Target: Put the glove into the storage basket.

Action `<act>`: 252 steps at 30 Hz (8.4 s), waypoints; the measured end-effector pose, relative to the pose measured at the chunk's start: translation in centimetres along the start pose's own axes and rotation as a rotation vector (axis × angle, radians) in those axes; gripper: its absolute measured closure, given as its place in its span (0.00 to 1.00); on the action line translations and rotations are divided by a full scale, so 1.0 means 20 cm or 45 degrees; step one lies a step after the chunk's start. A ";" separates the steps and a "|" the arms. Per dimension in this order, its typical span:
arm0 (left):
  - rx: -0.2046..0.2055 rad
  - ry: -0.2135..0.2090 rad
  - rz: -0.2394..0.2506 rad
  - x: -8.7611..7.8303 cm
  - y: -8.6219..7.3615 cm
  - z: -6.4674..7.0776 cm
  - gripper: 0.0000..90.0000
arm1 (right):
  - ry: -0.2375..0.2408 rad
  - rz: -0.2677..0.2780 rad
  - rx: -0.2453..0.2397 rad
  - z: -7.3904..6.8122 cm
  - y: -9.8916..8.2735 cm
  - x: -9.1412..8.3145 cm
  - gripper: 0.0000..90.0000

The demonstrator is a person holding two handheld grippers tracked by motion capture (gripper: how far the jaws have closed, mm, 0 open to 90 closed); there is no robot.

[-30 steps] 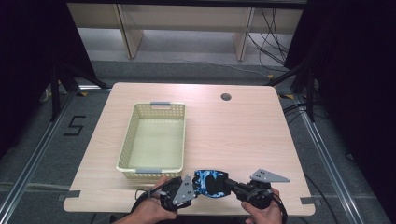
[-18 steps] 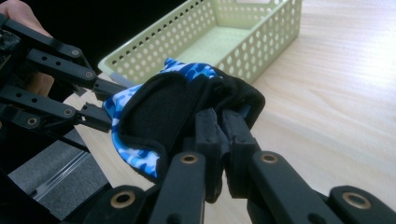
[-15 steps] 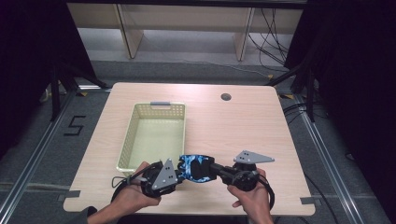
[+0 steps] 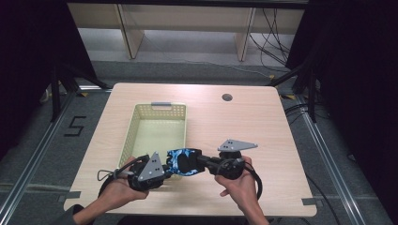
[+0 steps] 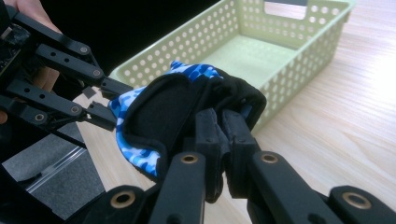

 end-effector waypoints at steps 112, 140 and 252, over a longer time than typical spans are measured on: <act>-0.248 0.048 -0.243 -0.14 -0.27 -0.45 0.48 | -0.088 -0.431 -0.044 -0.01 0.06 0.72 0.84; -0.309 0.033 -0.074 -0.12 -0.19 -0.23 0.28 | -0.002 -0.154 -0.125 -0.04 0.16 0.43 0.51; -0.311 -0.221 0.056 0.05 -0.37 0.35 0.17 | -0.036 -0.063 -0.004 0.06 -0.49 -0.18 0.18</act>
Point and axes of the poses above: each handheld gripper's, and its own axes: x roughly forward along the jaws, y roughly out of its top, z roughly to its right, the point moved 5 cm from there along x, roughly forward along the jaws, and after that the axes turned 5 degrees about z, right-handed, at the moved point
